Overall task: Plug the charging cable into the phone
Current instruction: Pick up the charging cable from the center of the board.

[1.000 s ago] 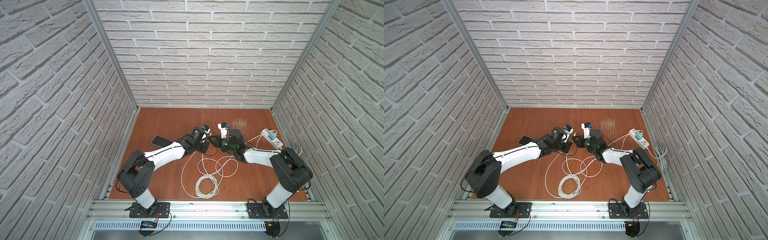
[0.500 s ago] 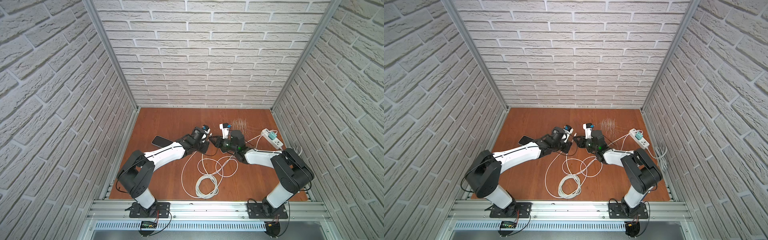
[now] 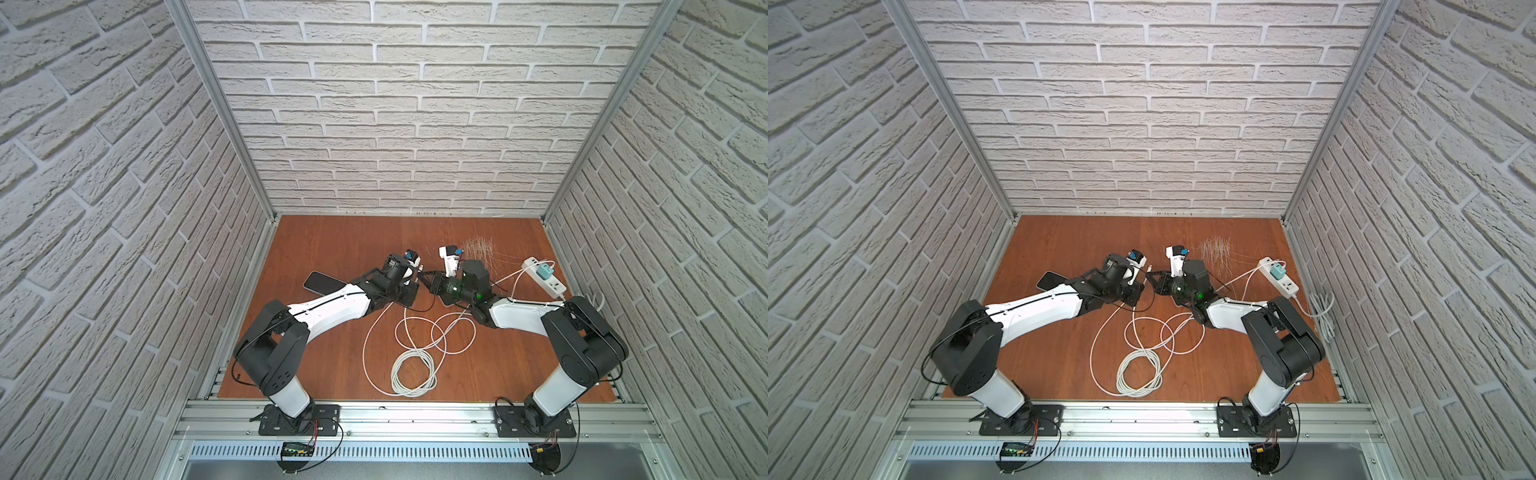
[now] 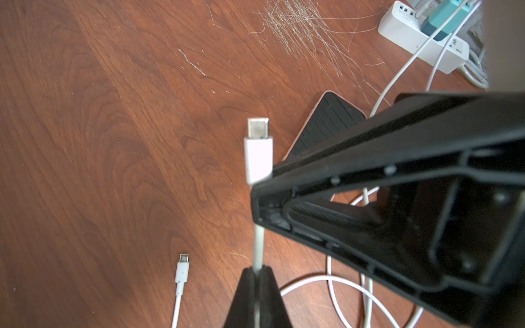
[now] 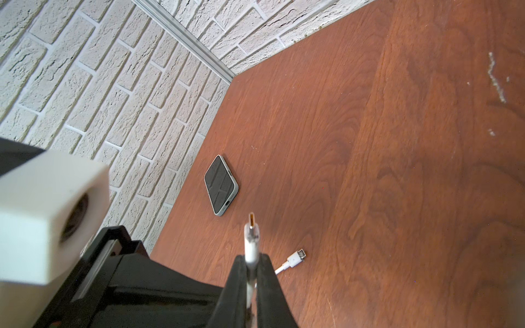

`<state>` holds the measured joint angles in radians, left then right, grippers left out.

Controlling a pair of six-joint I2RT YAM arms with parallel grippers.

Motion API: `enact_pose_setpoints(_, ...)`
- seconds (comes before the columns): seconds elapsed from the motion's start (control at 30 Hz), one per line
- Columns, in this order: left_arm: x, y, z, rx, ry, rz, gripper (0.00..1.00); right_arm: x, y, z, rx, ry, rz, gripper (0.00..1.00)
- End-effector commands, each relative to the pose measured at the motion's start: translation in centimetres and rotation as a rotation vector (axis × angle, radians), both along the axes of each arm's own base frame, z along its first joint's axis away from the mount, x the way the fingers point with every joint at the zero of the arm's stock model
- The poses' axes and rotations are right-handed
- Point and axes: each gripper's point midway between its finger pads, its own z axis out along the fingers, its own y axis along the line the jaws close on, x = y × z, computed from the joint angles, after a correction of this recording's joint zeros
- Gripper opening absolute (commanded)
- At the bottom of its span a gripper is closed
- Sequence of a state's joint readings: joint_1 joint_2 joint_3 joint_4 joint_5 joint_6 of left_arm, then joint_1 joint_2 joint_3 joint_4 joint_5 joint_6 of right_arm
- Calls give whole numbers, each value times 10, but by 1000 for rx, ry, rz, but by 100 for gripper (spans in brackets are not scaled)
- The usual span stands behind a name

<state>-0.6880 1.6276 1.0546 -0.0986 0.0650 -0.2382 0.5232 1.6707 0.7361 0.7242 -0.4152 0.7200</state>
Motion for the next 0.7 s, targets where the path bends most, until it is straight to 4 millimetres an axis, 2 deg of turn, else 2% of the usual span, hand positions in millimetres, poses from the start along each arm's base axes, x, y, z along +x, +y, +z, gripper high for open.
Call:
enact_pose_setpoints(0.0,-3,-6,4,-27,-7,-13,0,3,2,17,38,-54,9,14)
enact_pose_setpoints(0.37,-4,-8,2,-32,4,-22,0,3,3,17,39,-53,13,14)
enact_pose_setpoints(0.47,-4,-8,2,-34,6,-22,0,3,3,17,40,-55,14,11)
enact_pose_setpoints(0.57,-4,-9,1,-36,8,-24,0,3,2,20,44,-67,9,4)
enact_pose_setpoints(0.67,-4,-8,1,-33,9,-19,0,1,-1,21,39,-77,6,3)
